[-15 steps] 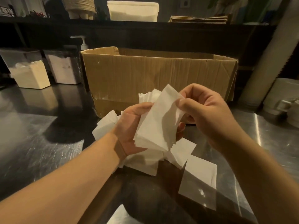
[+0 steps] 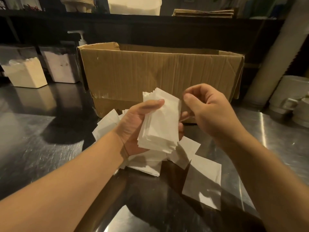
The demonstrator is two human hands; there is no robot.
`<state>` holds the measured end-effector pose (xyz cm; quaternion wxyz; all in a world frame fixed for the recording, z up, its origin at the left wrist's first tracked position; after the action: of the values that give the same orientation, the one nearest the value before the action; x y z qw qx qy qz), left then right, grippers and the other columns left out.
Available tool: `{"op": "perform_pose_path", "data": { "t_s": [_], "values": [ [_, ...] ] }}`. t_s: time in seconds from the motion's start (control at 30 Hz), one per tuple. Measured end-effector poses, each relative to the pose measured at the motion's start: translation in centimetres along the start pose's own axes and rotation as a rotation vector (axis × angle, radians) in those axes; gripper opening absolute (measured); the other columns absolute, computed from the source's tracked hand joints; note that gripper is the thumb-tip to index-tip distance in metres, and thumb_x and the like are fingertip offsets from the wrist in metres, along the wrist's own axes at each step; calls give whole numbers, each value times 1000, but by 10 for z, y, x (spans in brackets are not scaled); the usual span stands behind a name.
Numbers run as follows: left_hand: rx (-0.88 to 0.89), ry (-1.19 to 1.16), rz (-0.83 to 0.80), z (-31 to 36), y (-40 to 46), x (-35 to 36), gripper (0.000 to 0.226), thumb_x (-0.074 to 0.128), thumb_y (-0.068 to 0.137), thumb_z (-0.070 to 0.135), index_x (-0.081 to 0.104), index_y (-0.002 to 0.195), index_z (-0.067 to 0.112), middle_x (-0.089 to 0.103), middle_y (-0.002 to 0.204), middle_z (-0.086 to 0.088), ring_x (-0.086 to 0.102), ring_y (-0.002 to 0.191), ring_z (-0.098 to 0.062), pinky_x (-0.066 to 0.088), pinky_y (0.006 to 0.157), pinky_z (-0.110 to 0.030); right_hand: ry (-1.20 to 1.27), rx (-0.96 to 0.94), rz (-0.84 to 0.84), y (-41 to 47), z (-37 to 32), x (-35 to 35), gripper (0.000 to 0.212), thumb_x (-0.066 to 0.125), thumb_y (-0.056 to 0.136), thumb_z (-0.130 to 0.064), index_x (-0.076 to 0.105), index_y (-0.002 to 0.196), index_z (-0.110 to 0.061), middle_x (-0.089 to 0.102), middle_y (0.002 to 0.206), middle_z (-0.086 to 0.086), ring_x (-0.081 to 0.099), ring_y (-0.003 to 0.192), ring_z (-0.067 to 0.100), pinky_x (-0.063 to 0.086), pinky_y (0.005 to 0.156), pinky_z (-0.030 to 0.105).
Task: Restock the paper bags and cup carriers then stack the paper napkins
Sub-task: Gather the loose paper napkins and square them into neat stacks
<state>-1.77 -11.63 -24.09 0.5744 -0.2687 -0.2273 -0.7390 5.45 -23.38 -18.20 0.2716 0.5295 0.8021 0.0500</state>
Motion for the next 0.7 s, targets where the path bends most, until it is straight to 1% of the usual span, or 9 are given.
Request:
{"op": "perform_pose_path", "data": {
  "t_s": [0.07, 0.13, 0.2, 0.27, 0.4, 0.47, 0.53, 0.6, 0.7],
  "values": [
    [20, -79, -11, 4, 0, 1, 74, 80, 74, 22, 52, 141, 9, 67, 117, -17, 68, 90, -28, 61, 83, -44, -269, 142, -111, 10, 24, 1, 9, 61, 101, -25, 65, 109, -26, 68, 101, -3, 65, 88, 12, 55, 72, 26],
    [55, -63, 48, 8, 1, -2, 61, 67, 79, 24, 55, 137, 10, 67, 113, -14, 67, 87, -25, 62, 80, -41, -587, 271, -354, 9, 50, 13, 14, 68, 95, -34, 67, 106, -25, 68, 97, -1, 65, 85, 15, 52, 67, 26],
    [77, -43, 82, 10, 2, -3, 56, 59, 82, 27, 57, 135, 11, 67, 110, -12, 68, 86, -25, 62, 78, -40, -743, 340, -511, 0, 69, 25, 24, 74, 89, -46, 68, 100, -26, 69, 92, -1, 66, 80, 15, 49, 60, 24],
    [72, -36, 100, 9, 2, -3, 55, 58, 82, 28, 57, 135, 12, 67, 109, -12, 69, 87, -26, 63, 78, -41, -773, 350, -535, -3, 74, 29, 27, 78, 84, -50, 67, 95, -27, 69, 89, -2, 66, 78, 15, 48, 58, 23],
    [71, -6, 104, 7, 2, -7, 56, 57, 84, 26, 55, 138, 10, 66, 112, -13, 69, 89, -27, 61, 81, -42, -745, 362, -571, -2, 73, 33, 26, 78, 86, -44, 70, 102, -26, 67, 94, -3, 63, 84, 15, 50, 65, 24],
    [81, -1, 92, 7, 3, -6, 59, 57, 85, 25, 53, 142, 10, 66, 112, -13, 69, 89, -27, 61, 82, -42, -721, 343, -576, -3, 70, 36, 15, 75, 89, -40, 64, 93, -29, 65, 95, -4, 61, 84, 14, 46, 62, 22],
    [86, 9, 97, 7, 4, -6, 59, 56, 84, 25, 52, 142, 11, 66, 111, -13, 68, 88, -26, 61, 81, -42, -673, 333, -533, -1, 67, 36, 13, 71, 94, -32, 59, 90, -29, 62, 96, -2, 59, 82, 15, 42, 56, 20],
    [91, 8, 105, 7, 4, -5, 59, 56, 84, 26, 52, 141, 11, 66, 110, -13, 68, 87, -26, 62, 80, -42, -617, 331, -443, 2, 59, 30, 9, 67, 97, -24, 58, 100, -25, 59, 95, -2, 57, 79, 14, 41, 54, 20],
    [88, -3, 94, 6, 4, -2, 58, 57, 83, 26, 54, 139, 11, 66, 111, -13, 68, 87, -26, 61, 80, -42, -456, 320, -354, 3, 48, 18, 28, 70, 92, -12, 56, 113, -23, 60, 100, -3, 57, 83, 14, 48, 60, 22]
  ]
}}
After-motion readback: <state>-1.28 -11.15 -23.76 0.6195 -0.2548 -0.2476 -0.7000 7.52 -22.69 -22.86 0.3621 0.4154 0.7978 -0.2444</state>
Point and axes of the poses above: each hand's wrist, its own y-axis towards the middle knuckle, its own x-axis out of the palm, z = x × y, the point moved 8 cm from there along y, towards the middle knuckle
